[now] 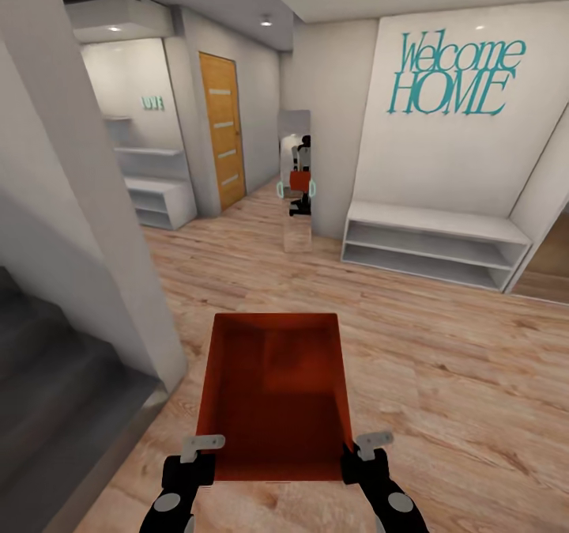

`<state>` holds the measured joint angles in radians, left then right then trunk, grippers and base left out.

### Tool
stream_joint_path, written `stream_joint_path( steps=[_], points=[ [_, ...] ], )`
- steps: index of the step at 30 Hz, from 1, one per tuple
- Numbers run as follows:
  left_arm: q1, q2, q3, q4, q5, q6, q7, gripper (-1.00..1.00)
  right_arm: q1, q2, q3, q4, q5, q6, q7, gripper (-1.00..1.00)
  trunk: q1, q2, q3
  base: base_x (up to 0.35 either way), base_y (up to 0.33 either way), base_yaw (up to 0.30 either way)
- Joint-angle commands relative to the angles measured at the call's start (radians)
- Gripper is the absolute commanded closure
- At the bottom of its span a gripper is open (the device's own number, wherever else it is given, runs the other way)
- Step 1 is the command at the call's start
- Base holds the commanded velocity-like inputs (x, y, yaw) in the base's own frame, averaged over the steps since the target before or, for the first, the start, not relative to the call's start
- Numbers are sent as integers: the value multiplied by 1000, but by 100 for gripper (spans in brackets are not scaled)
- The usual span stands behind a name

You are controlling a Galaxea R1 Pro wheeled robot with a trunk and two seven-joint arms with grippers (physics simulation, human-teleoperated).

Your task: Move the two storage containers from the living room to the garage. In the garage, place one container on the floor and stack the other container on top of it (either order is fine).

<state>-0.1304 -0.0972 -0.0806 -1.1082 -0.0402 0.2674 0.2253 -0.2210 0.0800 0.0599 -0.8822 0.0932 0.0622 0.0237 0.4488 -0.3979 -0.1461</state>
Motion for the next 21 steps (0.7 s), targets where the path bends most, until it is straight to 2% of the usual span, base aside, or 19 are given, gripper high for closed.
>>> stream_joint_path(
  steps=[1,21],
  points=[
    [-1,1,30,-2,-13,9,9,100,0,0,1,-3,7,7,5,100,1,-2,-2,328,0,0],
    [0,1,30,-2,-13,9,11,100,0,0,0,-3,7,6,5,100,1,-2,-2,328,0,0]
  ],
)
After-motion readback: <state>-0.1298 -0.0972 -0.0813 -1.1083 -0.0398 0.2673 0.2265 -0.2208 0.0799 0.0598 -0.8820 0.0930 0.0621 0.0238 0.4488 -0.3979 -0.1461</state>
